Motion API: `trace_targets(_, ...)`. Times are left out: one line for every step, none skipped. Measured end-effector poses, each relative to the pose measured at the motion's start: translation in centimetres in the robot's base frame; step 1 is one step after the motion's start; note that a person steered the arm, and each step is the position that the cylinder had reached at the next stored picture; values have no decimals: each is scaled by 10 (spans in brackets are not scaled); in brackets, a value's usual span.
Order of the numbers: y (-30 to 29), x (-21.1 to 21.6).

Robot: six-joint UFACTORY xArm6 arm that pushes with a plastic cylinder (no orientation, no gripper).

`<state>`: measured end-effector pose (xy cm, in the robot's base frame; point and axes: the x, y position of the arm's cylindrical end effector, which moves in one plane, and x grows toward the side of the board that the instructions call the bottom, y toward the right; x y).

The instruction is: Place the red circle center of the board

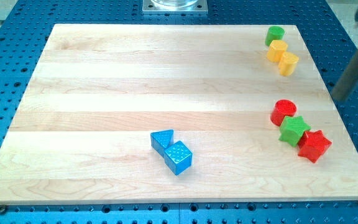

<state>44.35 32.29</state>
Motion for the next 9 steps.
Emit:
trace_targets(1,11)
trace_targets(1,11)
trace_targets(-2,12)
trace_targets(-9,17)
trace_targets(-9,17)
trace_targets(-15,39)
trace_targets(-17,53)
trace_targets(-7,77)
trace_targets(22,72)
